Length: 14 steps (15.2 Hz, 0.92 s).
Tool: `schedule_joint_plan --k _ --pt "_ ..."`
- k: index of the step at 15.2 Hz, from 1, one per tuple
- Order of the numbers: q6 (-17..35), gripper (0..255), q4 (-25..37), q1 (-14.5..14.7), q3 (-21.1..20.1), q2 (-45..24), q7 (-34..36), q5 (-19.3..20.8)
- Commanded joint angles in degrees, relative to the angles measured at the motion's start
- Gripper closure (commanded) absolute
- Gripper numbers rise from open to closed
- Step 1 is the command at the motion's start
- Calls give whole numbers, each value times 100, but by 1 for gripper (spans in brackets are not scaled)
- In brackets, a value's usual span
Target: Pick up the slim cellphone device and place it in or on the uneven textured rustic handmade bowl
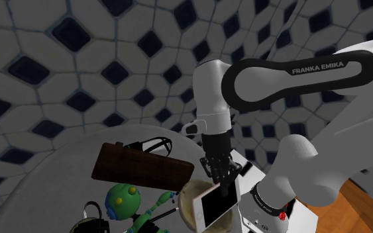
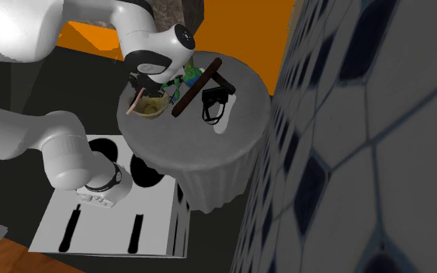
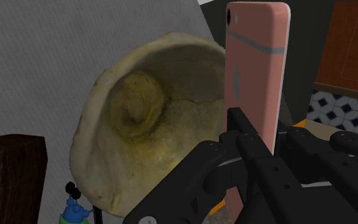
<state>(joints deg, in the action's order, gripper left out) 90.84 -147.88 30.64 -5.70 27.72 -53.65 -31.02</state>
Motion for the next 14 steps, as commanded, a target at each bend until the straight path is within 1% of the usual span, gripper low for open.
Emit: schedule_joint_plan --k 1,5,6,11,14 --pt "12 255 -5 1 -3 -6 -3 -3" --pt "12 255 -4 1 -3 -5 -3 -3" --pt "12 0 -4 1 -3 -5 -3 -3" --pt "12 0 -4 1 -3 -5 -3 -3" --pt "-461 0 578 -126 199 -163 18 229"
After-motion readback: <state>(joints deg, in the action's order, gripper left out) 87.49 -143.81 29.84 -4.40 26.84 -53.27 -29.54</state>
